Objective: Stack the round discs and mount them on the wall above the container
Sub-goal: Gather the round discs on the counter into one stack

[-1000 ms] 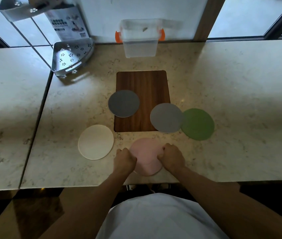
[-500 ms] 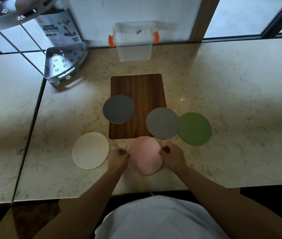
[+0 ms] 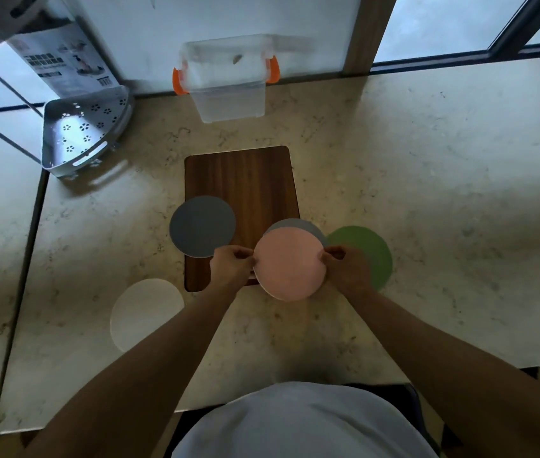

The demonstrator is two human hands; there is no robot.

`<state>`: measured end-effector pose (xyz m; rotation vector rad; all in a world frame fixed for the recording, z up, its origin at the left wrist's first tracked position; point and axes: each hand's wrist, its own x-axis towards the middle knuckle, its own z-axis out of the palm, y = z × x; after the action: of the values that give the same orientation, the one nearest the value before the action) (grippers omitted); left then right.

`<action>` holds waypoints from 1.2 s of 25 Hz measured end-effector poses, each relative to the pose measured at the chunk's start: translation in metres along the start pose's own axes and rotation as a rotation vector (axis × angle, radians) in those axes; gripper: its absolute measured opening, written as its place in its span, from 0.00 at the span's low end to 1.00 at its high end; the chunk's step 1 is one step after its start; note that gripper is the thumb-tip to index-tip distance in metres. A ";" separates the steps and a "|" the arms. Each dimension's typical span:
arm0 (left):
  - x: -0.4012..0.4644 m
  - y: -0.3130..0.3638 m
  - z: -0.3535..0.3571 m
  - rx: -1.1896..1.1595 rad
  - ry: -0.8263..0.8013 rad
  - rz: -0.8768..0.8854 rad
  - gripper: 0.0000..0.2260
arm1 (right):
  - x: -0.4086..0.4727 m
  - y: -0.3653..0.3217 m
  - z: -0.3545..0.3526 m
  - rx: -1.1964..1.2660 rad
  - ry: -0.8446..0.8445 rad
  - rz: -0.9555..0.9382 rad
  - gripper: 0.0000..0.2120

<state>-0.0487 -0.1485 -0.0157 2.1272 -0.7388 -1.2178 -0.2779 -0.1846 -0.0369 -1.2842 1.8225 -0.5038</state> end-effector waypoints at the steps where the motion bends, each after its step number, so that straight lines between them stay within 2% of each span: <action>1: 0.005 0.004 0.004 -0.011 -0.001 -0.009 0.03 | 0.006 -0.002 -0.001 -0.013 0.003 0.007 0.12; 6: 0.020 0.014 0.023 0.017 0.003 -0.017 0.05 | 0.030 -0.004 -0.006 -0.002 -0.028 0.070 0.13; 12: 0.038 0.017 0.028 0.119 0.049 0.015 0.03 | 0.040 -0.006 -0.005 -0.110 -0.021 0.035 0.13; 21: 0.040 0.009 0.038 0.364 0.106 0.152 0.09 | 0.040 -0.009 0.003 -0.140 0.015 0.017 0.12; 26: 0.039 0.005 0.044 0.468 0.097 0.228 0.06 | 0.034 -0.011 0.006 -0.172 0.075 -0.033 0.10; 30: 0.039 0.006 0.049 0.440 0.136 0.189 0.04 | 0.040 -0.013 0.006 -0.126 0.018 0.080 0.11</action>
<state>-0.0765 -0.1897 -0.0539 2.3881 -1.2033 -0.8576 -0.2710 -0.2253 -0.0471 -1.2876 1.9382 -0.3637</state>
